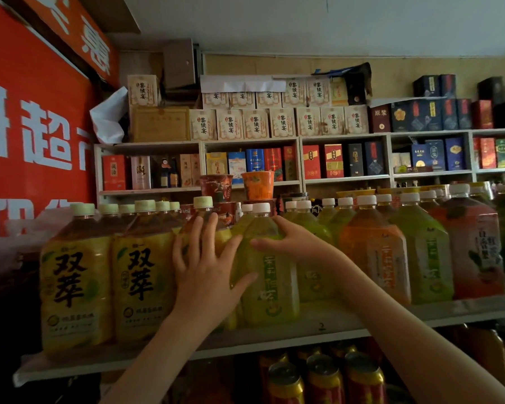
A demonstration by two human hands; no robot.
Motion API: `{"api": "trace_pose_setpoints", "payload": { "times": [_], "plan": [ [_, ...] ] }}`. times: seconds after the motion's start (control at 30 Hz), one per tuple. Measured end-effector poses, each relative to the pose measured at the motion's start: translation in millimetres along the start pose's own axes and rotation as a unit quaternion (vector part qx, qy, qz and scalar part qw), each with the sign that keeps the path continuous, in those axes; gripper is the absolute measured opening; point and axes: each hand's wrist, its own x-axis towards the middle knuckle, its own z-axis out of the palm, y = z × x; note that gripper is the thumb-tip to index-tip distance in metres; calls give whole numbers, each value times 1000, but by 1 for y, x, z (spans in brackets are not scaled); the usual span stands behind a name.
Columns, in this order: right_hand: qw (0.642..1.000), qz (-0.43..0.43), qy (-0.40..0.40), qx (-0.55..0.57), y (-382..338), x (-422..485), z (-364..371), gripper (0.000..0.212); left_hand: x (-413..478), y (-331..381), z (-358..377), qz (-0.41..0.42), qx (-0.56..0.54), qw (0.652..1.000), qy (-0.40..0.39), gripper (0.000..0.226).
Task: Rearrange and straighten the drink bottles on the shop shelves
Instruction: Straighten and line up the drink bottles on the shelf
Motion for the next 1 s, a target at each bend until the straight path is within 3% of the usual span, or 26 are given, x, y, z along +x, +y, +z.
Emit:
{"api": "trace_pose_setpoints", "payload": {
  "times": [0.13,0.23,0.4,0.53,0.63,0.77,1.0],
  "plan": [
    [1000,11,-12,-8,-3,-2,-5,108,-1,-10,-3,30,12,999,-2,68],
    [1000,17,-14,-15,-3,-2,-6,115,-1,-13,-4,35,14,999,-7,69],
    [1000,23,-13,-5,-5,-4,-4,90,-1,-8,-4,20,15,1000,-17,75],
    [999,30,-11,-5,-7,-5,-4,97,0,-8,-3,20,14,1000,-16,77],
    [999,27,-30,21,-8,-5,-4,79,0,-7,-4,20,8,1000,-13,78],
    [998,20,-61,29,-7,-7,-6,85,-1,-4,-5,13,-7,1000,-14,77],
    [997,8,-34,65,-11,-9,-6,72,-1,-2,-12,16,1,999,-32,76]
  ]
}}
